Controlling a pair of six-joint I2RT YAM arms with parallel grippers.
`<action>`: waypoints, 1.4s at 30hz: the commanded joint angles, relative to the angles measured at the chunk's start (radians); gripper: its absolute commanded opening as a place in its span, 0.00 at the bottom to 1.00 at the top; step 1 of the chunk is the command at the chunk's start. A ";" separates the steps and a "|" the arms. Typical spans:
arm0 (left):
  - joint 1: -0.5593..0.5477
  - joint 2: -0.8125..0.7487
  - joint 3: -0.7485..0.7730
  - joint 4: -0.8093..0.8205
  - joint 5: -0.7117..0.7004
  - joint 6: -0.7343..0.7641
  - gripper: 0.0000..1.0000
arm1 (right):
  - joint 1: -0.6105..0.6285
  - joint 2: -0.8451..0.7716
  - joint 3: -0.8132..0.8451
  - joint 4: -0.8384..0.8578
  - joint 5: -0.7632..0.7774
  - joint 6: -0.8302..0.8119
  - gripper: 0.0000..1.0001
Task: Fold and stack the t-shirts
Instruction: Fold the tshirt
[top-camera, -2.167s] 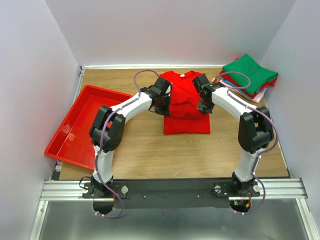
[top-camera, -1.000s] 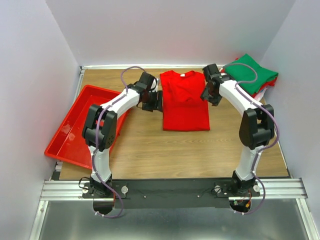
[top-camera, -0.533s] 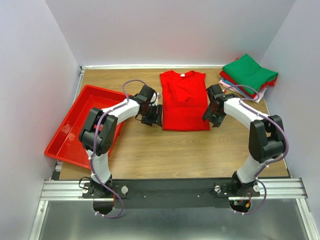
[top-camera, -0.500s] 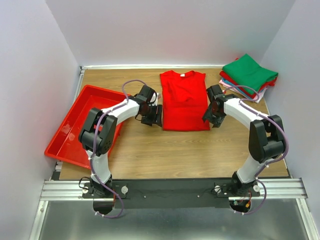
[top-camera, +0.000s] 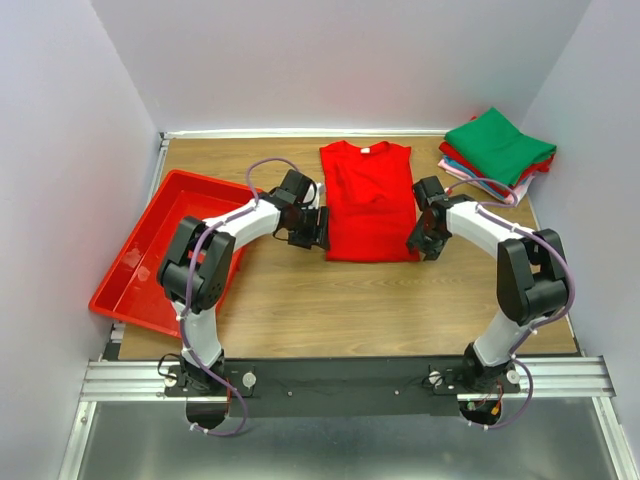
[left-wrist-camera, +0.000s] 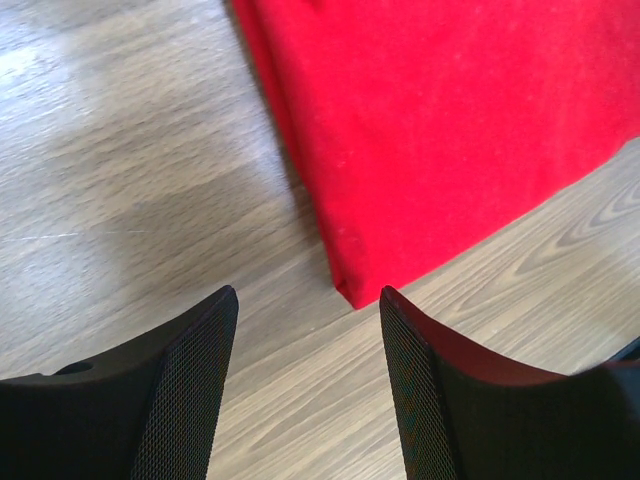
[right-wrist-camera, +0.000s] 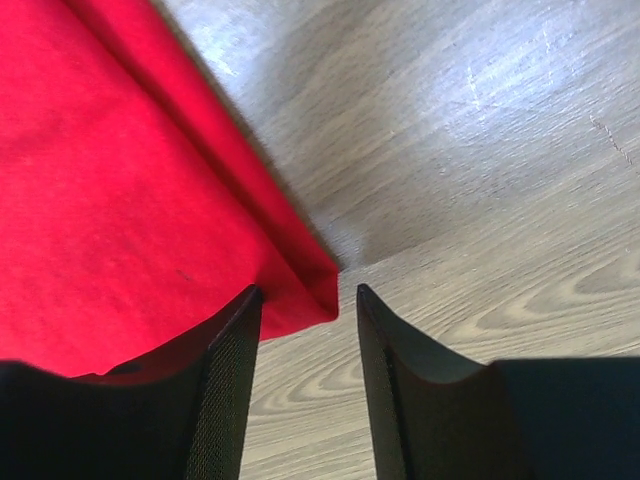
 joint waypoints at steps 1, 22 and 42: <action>-0.018 -0.010 -0.009 0.026 0.037 -0.011 0.67 | 0.003 0.032 -0.027 0.016 0.022 0.018 0.49; -0.064 0.074 -0.020 0.020 -0.008 -0.046 0.61 | 0.001 0.047 -0.093 0.045 -0.003 0.021 0.36; -0.097 0.136 -0.012 -0.020 -0.012 -0.025 0.12 | 0.003 0.064 -0.045 0.046 -0.018 -0.004 0.13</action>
